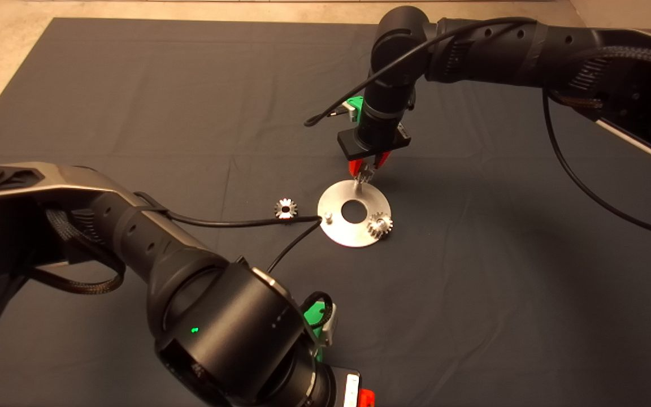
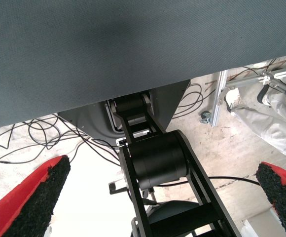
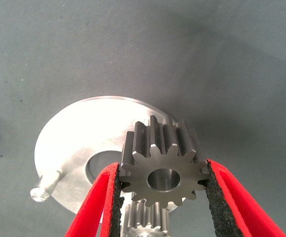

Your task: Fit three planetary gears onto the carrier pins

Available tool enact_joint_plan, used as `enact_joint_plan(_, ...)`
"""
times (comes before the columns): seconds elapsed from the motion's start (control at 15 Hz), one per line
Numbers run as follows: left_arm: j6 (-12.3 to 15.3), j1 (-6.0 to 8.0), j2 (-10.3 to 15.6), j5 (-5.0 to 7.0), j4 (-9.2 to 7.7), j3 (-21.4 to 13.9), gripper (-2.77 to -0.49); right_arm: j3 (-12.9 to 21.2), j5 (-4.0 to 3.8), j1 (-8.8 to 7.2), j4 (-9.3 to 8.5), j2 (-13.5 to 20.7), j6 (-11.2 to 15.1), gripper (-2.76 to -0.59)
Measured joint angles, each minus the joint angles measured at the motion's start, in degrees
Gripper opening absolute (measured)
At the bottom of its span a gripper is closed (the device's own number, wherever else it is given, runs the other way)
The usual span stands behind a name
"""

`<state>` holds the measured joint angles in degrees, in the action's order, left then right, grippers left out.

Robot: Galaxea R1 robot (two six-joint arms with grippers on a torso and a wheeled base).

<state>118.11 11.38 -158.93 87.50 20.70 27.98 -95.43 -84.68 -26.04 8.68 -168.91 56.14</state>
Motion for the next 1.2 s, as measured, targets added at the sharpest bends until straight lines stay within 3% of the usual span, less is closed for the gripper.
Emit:
enact_joint_plan(0.33,0.00,-0.12,0.05,0.00,0.00,0.00,-0.51,0.01,0.44,0.38,0.00,-0.82,0.00,-2.34)
enact_joint_plan(1.2,0.01,-0.14,0.39,0.00,0.00,-0.01,-0.51,-0.49,0.14,1.42,0.02,-0.79,-0.01,-2.35)
